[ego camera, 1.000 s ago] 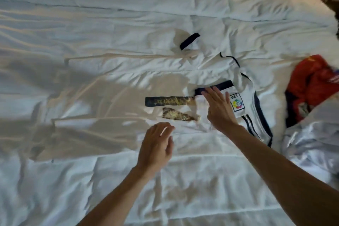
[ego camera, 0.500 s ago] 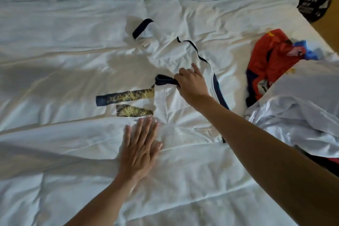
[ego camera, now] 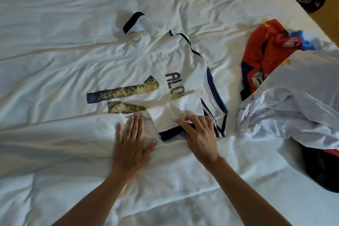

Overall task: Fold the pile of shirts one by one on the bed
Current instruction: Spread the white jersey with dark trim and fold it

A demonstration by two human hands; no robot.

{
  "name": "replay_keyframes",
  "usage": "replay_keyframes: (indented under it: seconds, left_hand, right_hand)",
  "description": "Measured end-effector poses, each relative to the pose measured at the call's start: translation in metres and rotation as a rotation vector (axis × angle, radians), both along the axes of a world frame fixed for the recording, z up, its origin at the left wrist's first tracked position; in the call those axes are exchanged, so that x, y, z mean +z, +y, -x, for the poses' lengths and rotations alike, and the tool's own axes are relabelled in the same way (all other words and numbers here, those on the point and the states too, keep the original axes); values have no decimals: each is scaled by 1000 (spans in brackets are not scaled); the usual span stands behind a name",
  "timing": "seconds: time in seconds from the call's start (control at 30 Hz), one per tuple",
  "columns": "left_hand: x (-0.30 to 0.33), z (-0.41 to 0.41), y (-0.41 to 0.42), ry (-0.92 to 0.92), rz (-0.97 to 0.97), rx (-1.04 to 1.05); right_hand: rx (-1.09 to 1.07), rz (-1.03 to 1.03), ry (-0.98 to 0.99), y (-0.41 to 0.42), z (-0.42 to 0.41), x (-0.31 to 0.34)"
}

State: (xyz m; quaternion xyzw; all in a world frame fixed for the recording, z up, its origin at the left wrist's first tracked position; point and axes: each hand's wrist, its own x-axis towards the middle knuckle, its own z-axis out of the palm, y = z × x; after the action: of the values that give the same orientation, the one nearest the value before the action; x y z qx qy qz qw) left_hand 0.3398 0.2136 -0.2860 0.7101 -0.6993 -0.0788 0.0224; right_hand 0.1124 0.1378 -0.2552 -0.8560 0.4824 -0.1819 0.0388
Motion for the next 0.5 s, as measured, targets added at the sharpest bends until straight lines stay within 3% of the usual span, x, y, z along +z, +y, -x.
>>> replay_keyframes:
  seconds: [0.17,0.37,0.43,0.5]
  left_hand:
    - [0,0,1,-14,4,-8]
    - [1,-1,0,-9,-7,-13]
    - [1,-1,0,1,-7,-11]
    - [0,-2,0,5,-11,-10]
  right_hand:
    - [100,-101,59,4,-6,1]
    - [125,-193,-29,6,-8,4]
    - [-8,-184,-126,4,0,10]
    - [-308,-162,-181,-4,8,13]
